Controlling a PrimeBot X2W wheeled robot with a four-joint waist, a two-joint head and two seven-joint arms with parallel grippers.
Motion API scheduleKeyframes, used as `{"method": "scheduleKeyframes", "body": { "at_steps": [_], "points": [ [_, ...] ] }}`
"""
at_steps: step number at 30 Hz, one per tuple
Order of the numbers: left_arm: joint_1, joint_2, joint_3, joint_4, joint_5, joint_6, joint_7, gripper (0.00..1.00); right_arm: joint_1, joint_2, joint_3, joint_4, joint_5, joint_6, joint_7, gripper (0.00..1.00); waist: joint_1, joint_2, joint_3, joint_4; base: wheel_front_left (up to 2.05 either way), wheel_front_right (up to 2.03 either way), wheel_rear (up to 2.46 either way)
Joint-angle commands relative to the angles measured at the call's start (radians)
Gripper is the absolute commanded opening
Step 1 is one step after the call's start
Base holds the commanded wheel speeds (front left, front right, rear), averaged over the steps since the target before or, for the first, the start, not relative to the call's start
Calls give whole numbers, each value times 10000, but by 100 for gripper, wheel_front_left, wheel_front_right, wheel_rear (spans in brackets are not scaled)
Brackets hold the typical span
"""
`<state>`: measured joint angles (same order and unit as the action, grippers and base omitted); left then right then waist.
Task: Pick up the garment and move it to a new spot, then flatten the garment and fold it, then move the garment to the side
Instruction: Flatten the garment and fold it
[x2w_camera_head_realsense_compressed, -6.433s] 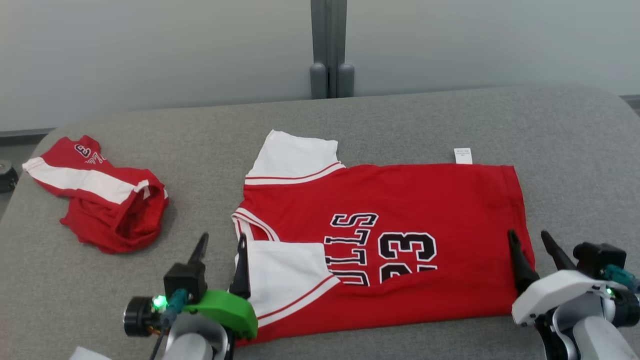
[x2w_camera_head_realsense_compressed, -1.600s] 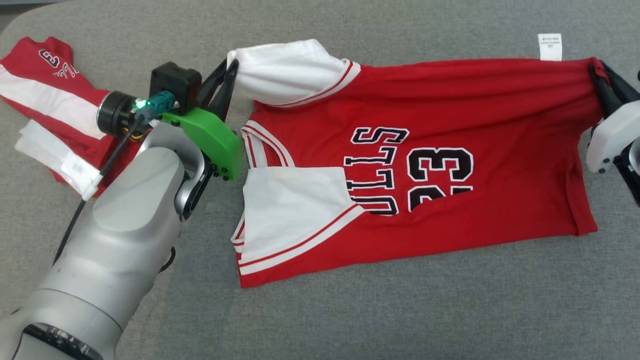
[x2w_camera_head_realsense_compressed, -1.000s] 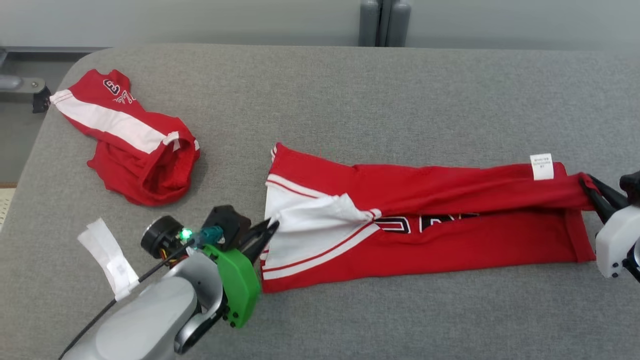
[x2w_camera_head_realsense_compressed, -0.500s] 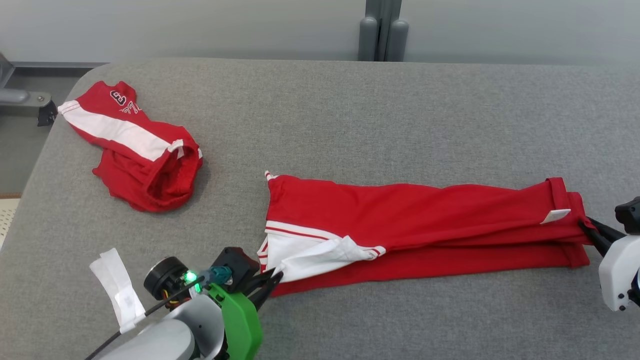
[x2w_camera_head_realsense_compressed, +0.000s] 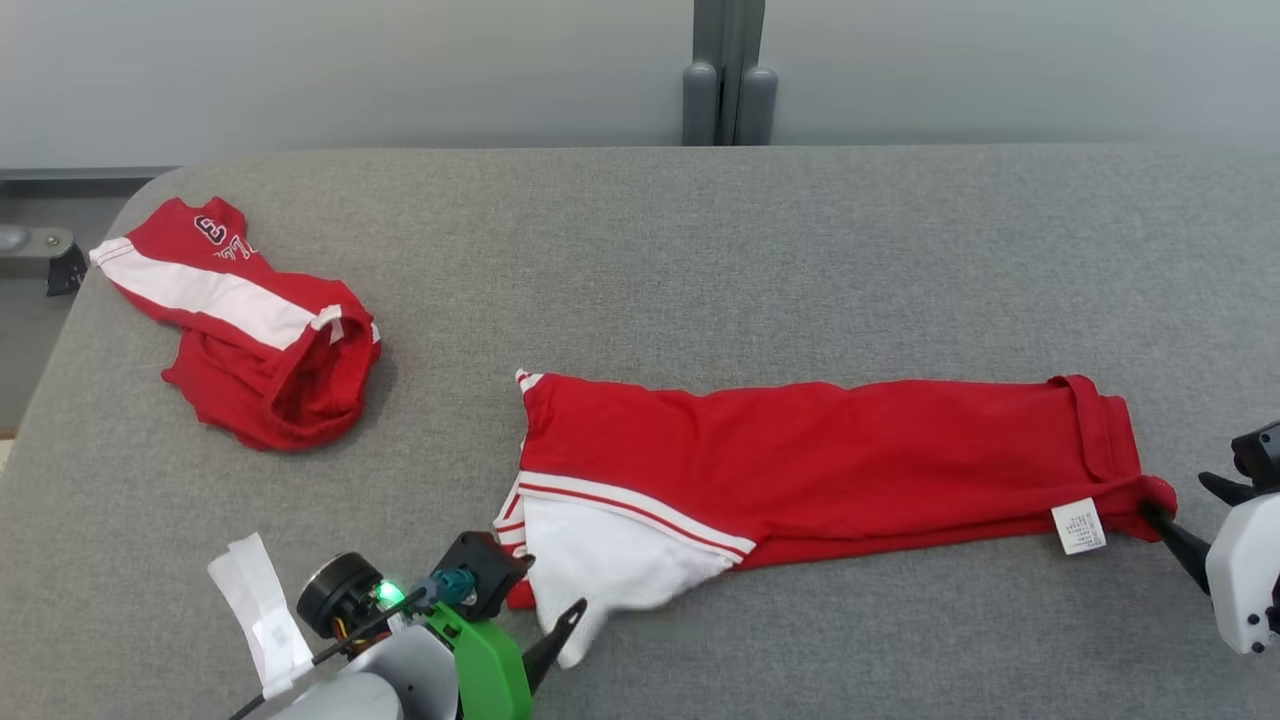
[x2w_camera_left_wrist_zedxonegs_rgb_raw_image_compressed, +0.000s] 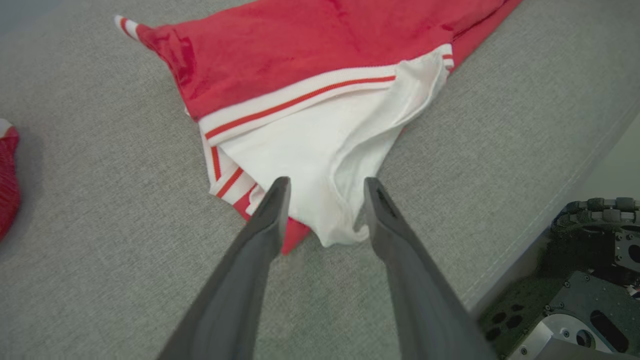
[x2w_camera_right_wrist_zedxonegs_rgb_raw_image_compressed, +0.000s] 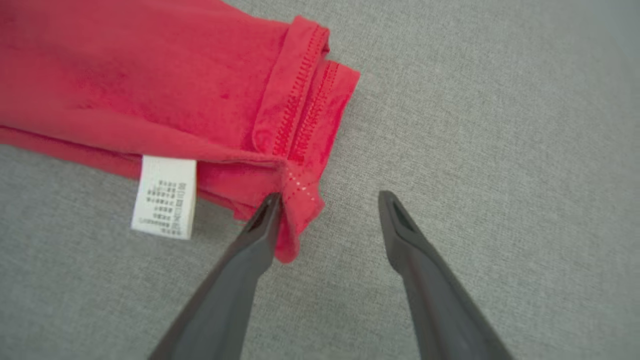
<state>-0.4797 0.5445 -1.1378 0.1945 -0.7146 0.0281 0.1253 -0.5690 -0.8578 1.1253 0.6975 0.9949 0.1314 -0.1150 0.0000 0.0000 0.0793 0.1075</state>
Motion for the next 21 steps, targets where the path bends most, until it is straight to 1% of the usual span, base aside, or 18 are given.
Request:
{"method": "scheduleKeyframes", "body": {
  "at_steps": [1, 4, 7, 10, 13, 14, 15, 17, 18, 19, 21],
  "points": [
    [201, -41, 35, 14, -98, 79, -88, 100, -36, -107, 85, -12, 207, -16, 86, 100, 0, 0, -141, -108, 0, 0, 0],
    [278, 19, 255, -35, -179, 277, -323, 100, -157, -308, 123, -2, 448, -14, -33, 100, 0, 0, -297, -192, 0, 0, 0],
    [333, 133, 654, 14, -76, 874, -872, 100, -242, -288, -103, -147, 919, -14, -360, 100, 0, 0, -474, -291, 0, 0, 0],
    [561, -79, 1303, 18, -409, 1474, -1641, 100, -285, -231, -320, -371, 1265, -14, -740, 100, 0, 0, -655, -358, 0, 0, 0],
    [779, -353, 2097, 21, -719, 2077, -2773, 100, -288, -43, -727, -733, 1579, -14, -1220, 100, 0, 0, -782, -423, 0, 0, 0],
    [793, -384, 2310, 93, -533, 2378, -3187, 100, -222, 18, -918, -868, 1622, -14, -1339, 100, 0, 0, -803, -437, 0, 0, 0],
    [817, -434, 2410, 149, -379, 2586, -3404, 100, -173, 42, -1119, -944, 1594, -14, -1419, 100, 0, 0, -814, -442, 0, 0, 0],
    [1055, -792, 2885, 163, -480, 2968, -3742, 100, -24, 237, -1766, -1172, 1526, -14, -1501, 100, 0, 0, -823, -438, 0, 0, 0],
    [1208, -1008, 3222, 107, -564, 3063, -3836, 100, -7, 399, -2457, -1374, 1337, -14, -1510, 100, 0, 0, -827, -444, 0, 0, 0],
    [1341, -1148, 3512, 71, -593, 3098, -3876, 100, 158, 567, -3062, -1527, 1173, -14, -1503, 100, 0, 0, -830, -450, 0, 0, 0],
    [1555, -1502, 4366, -275, -194, 3095, -3923, 100, 814, 1035, -4479, -1899, 593, -14, -1501, 100, 0, 0, -819, -445, 0, 0, 0]
  ]
}}
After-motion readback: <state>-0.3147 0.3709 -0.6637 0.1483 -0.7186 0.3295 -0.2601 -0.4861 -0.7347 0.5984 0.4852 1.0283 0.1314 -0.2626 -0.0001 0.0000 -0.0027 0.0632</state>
